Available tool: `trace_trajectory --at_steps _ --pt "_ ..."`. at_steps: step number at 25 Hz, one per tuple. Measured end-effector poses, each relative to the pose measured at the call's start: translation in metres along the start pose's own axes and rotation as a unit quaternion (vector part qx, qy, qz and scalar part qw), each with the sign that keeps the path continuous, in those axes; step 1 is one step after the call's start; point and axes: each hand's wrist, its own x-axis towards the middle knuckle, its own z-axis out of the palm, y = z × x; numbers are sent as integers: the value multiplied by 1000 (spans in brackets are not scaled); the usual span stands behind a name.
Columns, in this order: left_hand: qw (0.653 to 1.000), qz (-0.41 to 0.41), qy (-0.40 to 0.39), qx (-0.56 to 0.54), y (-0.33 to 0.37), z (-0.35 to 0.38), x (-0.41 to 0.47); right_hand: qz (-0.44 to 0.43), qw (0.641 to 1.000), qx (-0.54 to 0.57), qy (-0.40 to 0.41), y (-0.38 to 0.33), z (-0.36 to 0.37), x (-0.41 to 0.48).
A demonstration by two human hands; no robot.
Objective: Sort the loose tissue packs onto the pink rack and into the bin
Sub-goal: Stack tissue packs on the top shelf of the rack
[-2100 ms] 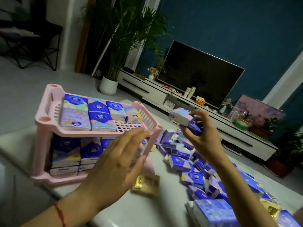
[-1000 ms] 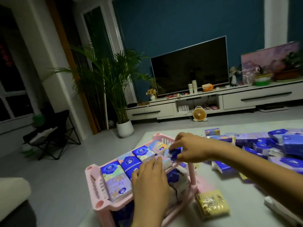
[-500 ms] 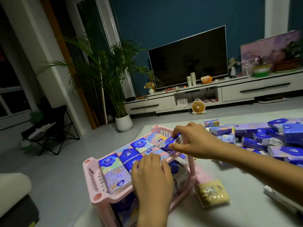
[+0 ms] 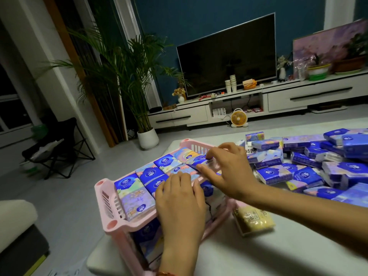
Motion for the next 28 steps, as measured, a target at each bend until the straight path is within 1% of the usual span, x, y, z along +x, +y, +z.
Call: trace_trajectory --at_steps 2,3,5,6,7,10,11,12,14,15,16,17,19,22,24,25,28 --pt "1000 0 -4 4 0 0 0 -26 996 47 -75 12 -8 5" --pt "1000 -1 -7 5 0 -1 0 -22 991 82 -100 20 -10 8" --pt "1000 -5 -17 8 0 -3 0 22 981 135 -136 27 -15 16" --pt "1000 -8 -26 6 1 -4 0 40 979 124 -156 27 -16 22" --pt "1000 -9 -30 5 1 -4 -1 44 980 88 -175 24 -18 28" --pt "999 -5 -31 9 -1 -5 -1 38 969 -14 -243 12 -27 45" --pt "1000 -3 -30 6 -2 -5 -1 29 966 -44 -254 7 -29 49" --pt "1000 -3 -29 0 -2 -6 -1 20 966 -74 -248 3 -29 52" --pt "1000 -16 -17 -18 -4 -10 0 -2 973 -135 -189 -4 -21 58" --pt "999 -27 -19 -25 -7 -13 0 -14 977 -143 -160 -7 -13 59" --pt "999 -38 -21 -26 -11 -15 -1 -18 980 -123 -156 -11 -5 61" --pt "998 -49 -19 -22 -18 -16 -3 -12 980 -79 -181 -15 1 62" --pt "997 -75 -36 2 -29 -17 -6 -2 965 -2 -264 -19 10 67" --pt "988 -101 -103 49 -25 -20 -10 -28 933 26 -359 -24 19 70" --pt "983 -103 -126 86 -20 -18 -10 -41 905 -19 -423 -29 30 67" --pt "982 -103 -124 99 -20 -16 -10 -37 896 -43 -441 -30 35 66" --pt "987 -89 -86 101 -24 -14 -11 -22 886 -52 -460 -29 38 65"
